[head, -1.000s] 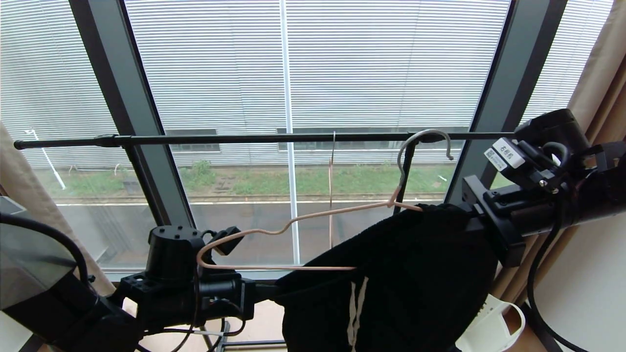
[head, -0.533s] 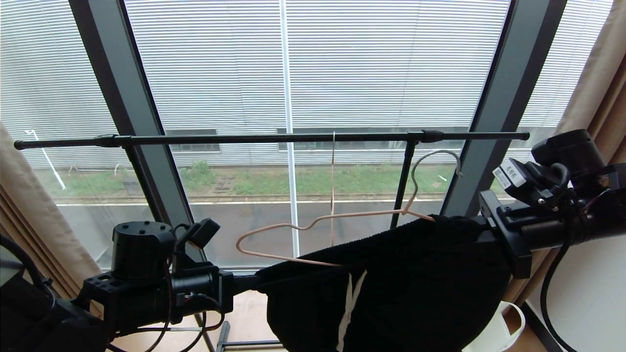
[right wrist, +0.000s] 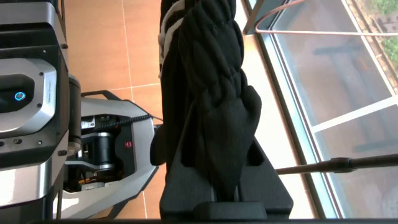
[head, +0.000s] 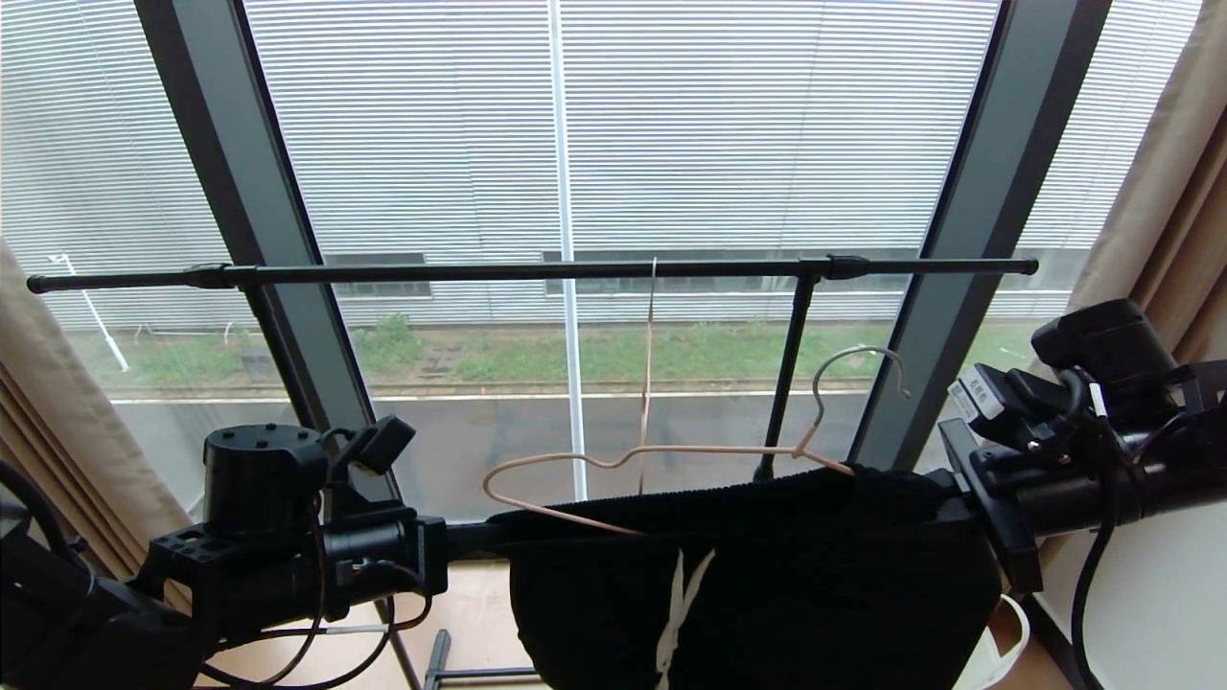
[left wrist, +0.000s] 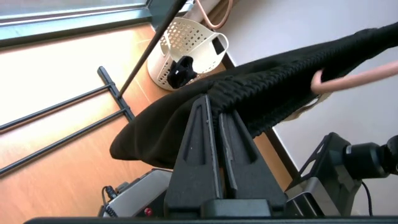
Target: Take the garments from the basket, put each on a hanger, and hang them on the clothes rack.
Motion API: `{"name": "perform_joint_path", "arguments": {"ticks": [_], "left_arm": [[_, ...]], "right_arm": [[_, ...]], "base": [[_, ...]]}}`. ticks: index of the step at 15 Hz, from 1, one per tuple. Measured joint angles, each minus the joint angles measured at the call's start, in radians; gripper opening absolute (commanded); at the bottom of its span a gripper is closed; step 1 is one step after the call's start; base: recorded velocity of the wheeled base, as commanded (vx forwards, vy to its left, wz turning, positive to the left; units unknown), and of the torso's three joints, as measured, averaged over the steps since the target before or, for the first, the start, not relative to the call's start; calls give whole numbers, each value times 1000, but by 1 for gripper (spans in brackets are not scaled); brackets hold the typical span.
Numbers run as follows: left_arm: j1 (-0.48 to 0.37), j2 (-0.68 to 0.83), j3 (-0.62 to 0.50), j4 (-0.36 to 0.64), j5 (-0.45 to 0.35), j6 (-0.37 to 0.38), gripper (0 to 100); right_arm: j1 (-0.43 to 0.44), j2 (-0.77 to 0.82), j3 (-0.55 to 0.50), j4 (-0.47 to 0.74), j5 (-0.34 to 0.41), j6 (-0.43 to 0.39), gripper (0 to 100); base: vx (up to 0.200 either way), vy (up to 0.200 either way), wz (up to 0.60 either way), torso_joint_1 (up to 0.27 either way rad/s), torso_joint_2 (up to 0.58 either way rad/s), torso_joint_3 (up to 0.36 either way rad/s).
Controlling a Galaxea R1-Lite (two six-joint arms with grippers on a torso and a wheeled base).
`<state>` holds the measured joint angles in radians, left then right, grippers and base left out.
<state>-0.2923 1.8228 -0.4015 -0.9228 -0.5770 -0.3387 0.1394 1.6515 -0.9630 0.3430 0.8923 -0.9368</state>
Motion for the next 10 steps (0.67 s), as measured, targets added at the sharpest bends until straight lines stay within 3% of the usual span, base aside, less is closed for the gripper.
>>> {"name": "perform_joint_path", "arguments": {"ticks": [7, 10], "left_arm": [[6, -8, -2, -4, 1, 0, 0], [5, -16, -3, -4, 1, 2, 0]], "right_arm": [[0, 2, 49, 1, -71, -1, 0], [1, 5, 64, 1, -140, -11, 0]], "base": [[0, 0, 0, 0, 0, 0], [0, 0, 0, 0, 0, 0]]}}
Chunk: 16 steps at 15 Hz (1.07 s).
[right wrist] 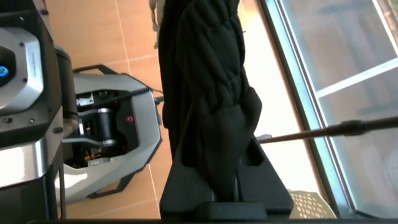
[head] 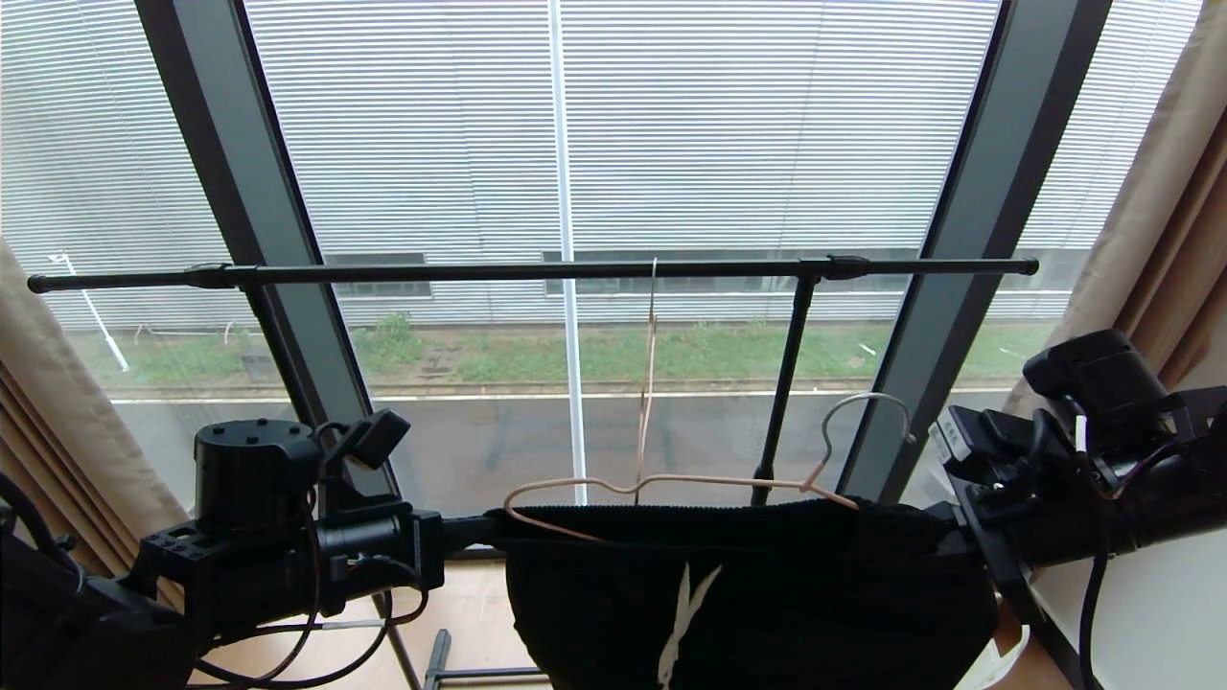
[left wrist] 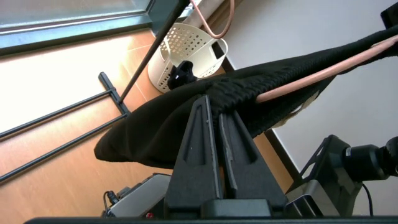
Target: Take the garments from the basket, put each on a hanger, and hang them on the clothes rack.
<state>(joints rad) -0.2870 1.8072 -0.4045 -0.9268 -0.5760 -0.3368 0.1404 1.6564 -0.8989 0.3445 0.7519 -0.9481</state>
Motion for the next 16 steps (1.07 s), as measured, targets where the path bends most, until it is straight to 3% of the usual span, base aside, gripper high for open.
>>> {"name": "perform_joint_path", "arguments": {"ticks": [6, 16], "left_arm": [[0, -23, 7, 0, 0, 8, 0], [0, -46, 6, 0, -1, 21, 0]], "right_arm": [[10, 7, 18, 0, -103, -10, 0], [19, 28, 73, 0, -157, -12, 0]], "base": [[0, 0, 0, 0, 0, 0], [0, 0, 0, 0, 0, 0]]}}
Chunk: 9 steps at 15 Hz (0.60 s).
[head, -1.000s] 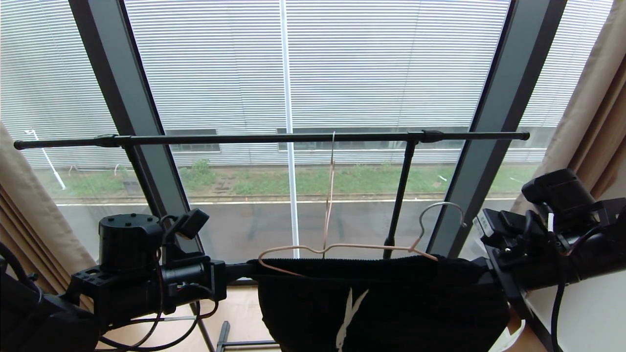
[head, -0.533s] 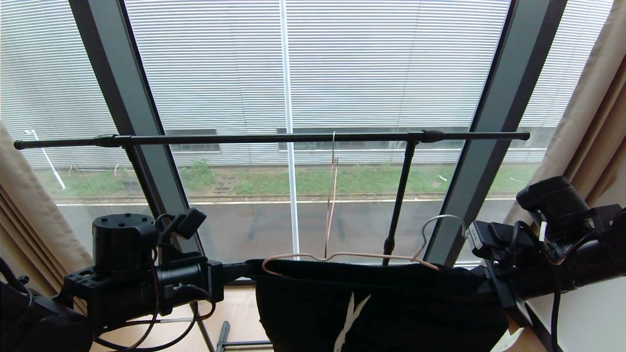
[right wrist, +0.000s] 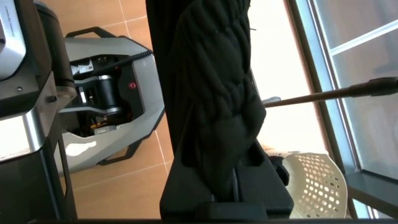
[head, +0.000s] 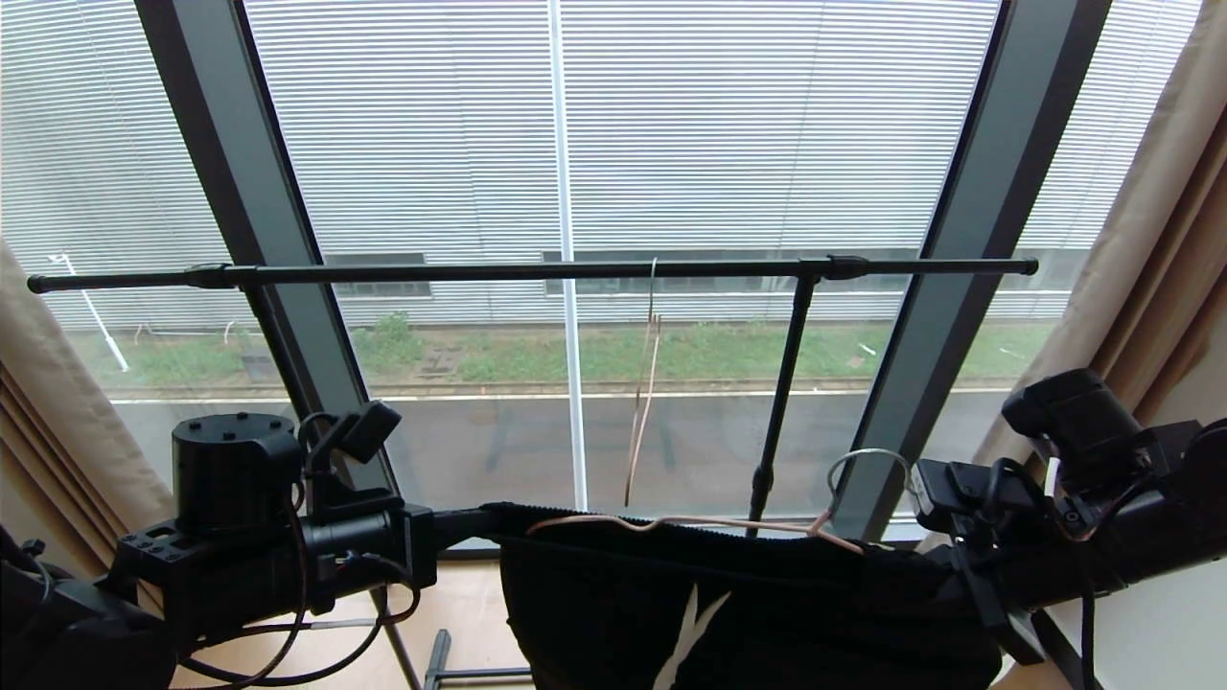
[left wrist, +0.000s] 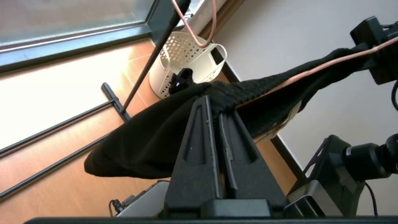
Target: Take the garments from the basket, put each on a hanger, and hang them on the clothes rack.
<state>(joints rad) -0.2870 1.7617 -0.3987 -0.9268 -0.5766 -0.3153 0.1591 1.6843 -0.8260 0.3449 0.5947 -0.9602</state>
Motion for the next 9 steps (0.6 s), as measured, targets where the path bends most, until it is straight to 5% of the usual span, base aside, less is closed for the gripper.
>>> {"name": "perform_joint_path", "arguments": {"ticks": [7, 9], "left_arm": [[-14, -29, -58, 43, 1, 22, 0], [-31, -45, -112, 191, 21, 59, 0]], "right_arm": [[17, 47, -11, -18, -46, -2, 0], [21, 62, -16, -54, -49, 0, 0]], "base": [[0, 0, 0, 0, 0, 0], [0, 0, 0, 0, 0, 0]]}}
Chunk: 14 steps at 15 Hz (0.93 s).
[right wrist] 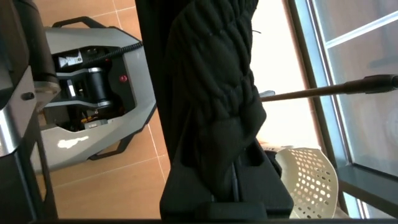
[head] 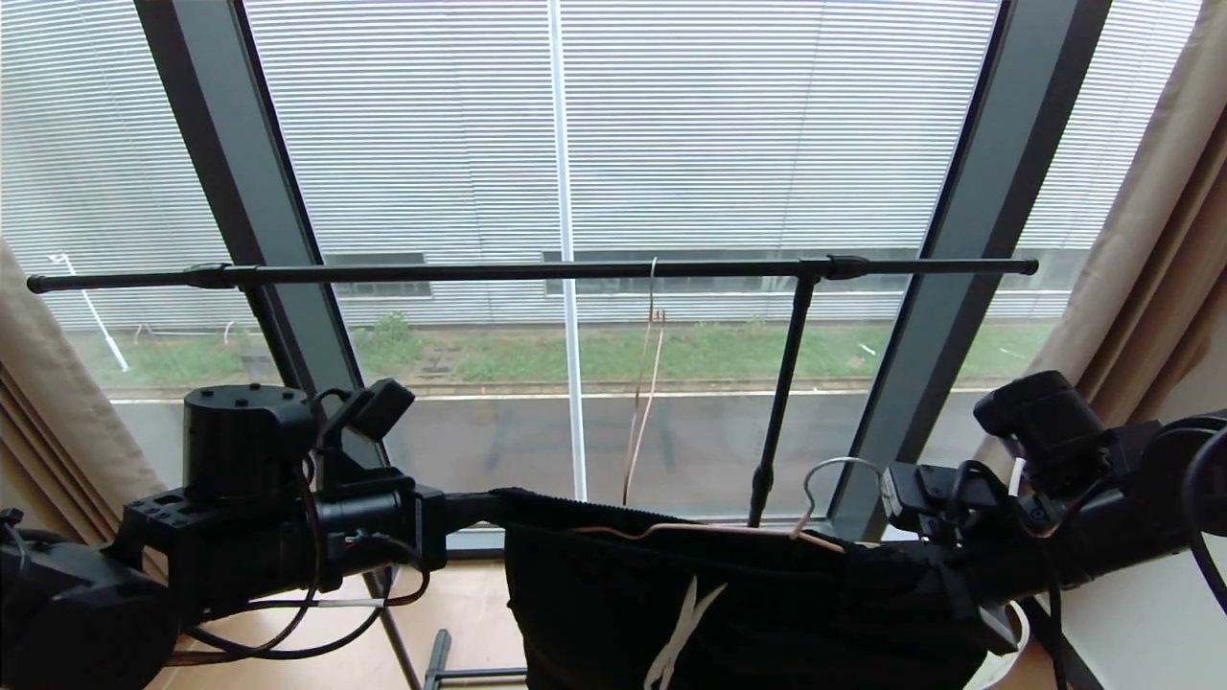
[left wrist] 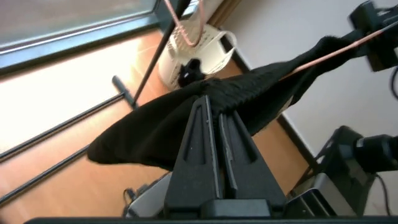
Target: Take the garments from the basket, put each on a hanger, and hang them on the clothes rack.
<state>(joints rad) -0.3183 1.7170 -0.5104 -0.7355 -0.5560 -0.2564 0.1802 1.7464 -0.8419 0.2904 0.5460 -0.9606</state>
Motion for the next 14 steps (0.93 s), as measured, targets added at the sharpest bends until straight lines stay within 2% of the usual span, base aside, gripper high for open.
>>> {"name": "perform_joint_path", "arguments": {"ticks": [1, 2, 4, 6, 8, 10, 12, 14], "left_arm": [[-16, -12, -48, 111, 51, 30, 0], [-42, -22, -105, 214, 139, 67, 0], [-105, -37, -192, 317, 252, 128, 0], [-159, -44, -255, 387, 306, 157, 0], [-204, -47, -318, 484, 356, 179, 0], [-233, -48, -382, 587, 380, 216, 0], [-258, -47, -454, 679, 399, 232, 0], [-288, -37, -520, 732, 430, 235, 0]], "right_arm": [[1, 8, -4, -27, -21, 0, 0], [2, 13, -5, -57, -50, 0, 0], [2, 19, -6, -94, -75, 0, 0], [9, 24, -18, -110, -85, 2, 0], [13, 30, -29, -112, -141, 2, 0], [14, 30, -44, -111, -237, 6, 0], [16, 31, -59, -111, -243, 14, 0], [30, 33, -67, -109, -241, 86, 0]], "base": [[0, 0, 0, 0, 0, 0], [0, 0, 0, 0, 0, 0], [0, 0, 0, 0, 0, 0], [0, 0, 0, 0, 0, 0], [0, 0, 0, 0, 0, 0], [0, 0, 0, 0, 0, 0], [0, 0, 0, 0, 0, 0], [0, 0, 0, 0, 0, 0]]}}
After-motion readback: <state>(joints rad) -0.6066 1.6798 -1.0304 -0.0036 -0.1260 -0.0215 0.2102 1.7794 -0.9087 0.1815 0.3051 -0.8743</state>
